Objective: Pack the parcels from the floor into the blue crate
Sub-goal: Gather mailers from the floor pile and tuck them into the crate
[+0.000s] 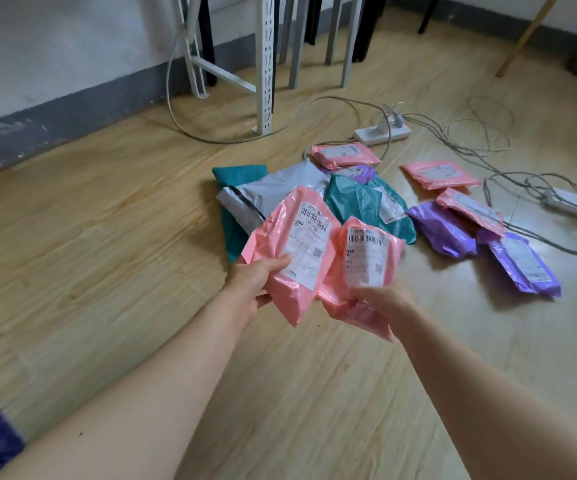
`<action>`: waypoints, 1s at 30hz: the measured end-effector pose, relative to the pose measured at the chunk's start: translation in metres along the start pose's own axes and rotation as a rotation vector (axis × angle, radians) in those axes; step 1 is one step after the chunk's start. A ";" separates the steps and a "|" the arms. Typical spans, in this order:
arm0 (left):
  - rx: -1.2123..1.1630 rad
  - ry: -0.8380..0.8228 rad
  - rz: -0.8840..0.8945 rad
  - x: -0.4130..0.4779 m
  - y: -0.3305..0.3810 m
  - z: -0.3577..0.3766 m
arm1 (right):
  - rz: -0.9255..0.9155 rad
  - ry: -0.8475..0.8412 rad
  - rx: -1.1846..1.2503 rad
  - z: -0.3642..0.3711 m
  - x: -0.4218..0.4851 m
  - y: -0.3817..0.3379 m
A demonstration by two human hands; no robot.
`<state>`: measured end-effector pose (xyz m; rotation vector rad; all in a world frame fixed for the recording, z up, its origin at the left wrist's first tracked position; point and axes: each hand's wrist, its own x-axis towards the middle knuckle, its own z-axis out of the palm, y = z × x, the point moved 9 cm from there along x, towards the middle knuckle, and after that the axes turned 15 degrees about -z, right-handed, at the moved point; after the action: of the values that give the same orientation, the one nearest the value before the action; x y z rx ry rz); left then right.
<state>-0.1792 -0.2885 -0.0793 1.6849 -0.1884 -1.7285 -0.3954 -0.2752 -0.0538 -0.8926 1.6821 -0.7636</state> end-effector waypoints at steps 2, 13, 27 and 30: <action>-0.014 0.010 0.034 -0.031 0.012 -0.019 | -0.068 -0.063 -0.014 0.006 -0.022 -0.023; -0.257 0.172 0.215 -0.199 0.031 -0.162 | -0.375 -0.228 -0.274 0.098 -0.120 -0.098; -0.712 0.421 0.391 -0.356 -0.032 -0.367 | -0.753 -0.435 -0.442 0.241 -0.328 -0.149; -0.778 0.471 0.424 -0.385 -0.049 -0.404 | -0.806 -0.491 -0.435 0.271 -0.361 -0.141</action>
<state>0.1377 0.1114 0.1515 1.2803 0.2947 -0.8771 -0.0403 -0.0578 0.1698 -1.9476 1.0296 -0.6103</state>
